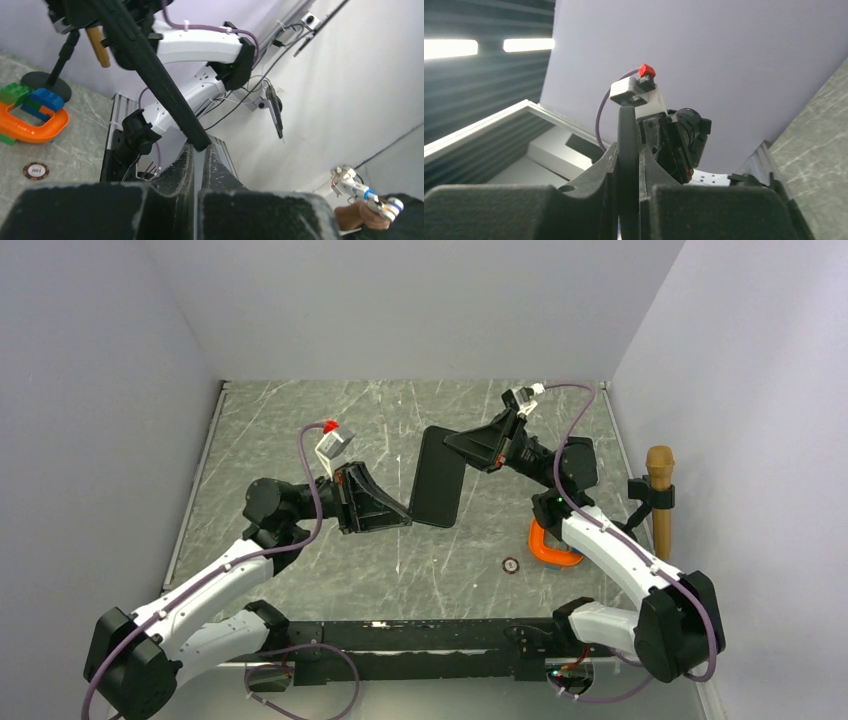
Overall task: Take the phone out of the phone case
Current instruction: Remove the phone case from the phone.
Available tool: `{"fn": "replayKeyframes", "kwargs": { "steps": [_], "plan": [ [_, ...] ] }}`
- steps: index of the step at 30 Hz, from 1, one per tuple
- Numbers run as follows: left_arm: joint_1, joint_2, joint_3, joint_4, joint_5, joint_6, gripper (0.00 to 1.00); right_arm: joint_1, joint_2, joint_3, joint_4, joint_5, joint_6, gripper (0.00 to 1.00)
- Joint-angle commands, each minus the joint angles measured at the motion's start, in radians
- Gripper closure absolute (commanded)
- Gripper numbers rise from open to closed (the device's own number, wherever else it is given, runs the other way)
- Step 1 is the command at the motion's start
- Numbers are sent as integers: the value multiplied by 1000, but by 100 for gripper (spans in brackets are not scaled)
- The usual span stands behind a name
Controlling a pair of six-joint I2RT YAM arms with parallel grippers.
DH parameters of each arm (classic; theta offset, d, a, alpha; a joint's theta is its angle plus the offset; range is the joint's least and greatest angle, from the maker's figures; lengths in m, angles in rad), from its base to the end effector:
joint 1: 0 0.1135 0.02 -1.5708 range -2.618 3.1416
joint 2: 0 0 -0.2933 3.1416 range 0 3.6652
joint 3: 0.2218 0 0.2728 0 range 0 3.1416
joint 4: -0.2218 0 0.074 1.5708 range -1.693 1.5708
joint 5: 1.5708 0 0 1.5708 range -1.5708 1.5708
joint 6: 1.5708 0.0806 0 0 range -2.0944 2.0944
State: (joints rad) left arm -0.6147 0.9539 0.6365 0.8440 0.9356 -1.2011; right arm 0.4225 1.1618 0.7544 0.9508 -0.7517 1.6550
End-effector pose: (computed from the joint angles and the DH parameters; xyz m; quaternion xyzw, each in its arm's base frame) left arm 0.1482 -0.1840 0.3879 0.2455 0.5391 -0.7482 0.2989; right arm 0.2376 0.1671 0.4010 0.0033 0.5578 0.7897 0.2555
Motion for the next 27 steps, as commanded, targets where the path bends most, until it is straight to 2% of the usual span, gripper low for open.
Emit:
{"fn": "replayKeyframes", "kwargs": {
  "steps": [1,3,7,10,11,13,15,16,19,23,27],
  "plan": [
    [3,21,49,238,38,5,100,15,5,-20,194,-9,214,100],
    [5,22,60,226,37,16,100,16,20,-37,265,-5,264,100],
    [23,4,78,36,-9,98,100,22,22,-35,311,1,294,100],
    [27,-7,107,-128,-26,164,100,21,-15,-7,181,-11,194,100],
    [27,-15,114,-172,-18,183,95,21,-36,7,105,-6,132,100],
    [27,-42,106,-246,-12,202,66,21,-66,50,-91,-5,3,100],
    [26,-81,72,-254,-27,188,37,21,-88,87,-225,16,-106,100],
    [27,-103,47,-228,-35,172,28,21,-95,97,-251,27,-137,100],
    [27,-161,-3,-206,-68,144,12,19,-98,123,-307,41,-192,100],
    [23,-186,15,-269,-73,155,11,20,-86,149,-331,59,-225,100],
    [17,-153,50,-306,-61,157,21,22,-61,165,-312,67,-221,100]
  ]
}}
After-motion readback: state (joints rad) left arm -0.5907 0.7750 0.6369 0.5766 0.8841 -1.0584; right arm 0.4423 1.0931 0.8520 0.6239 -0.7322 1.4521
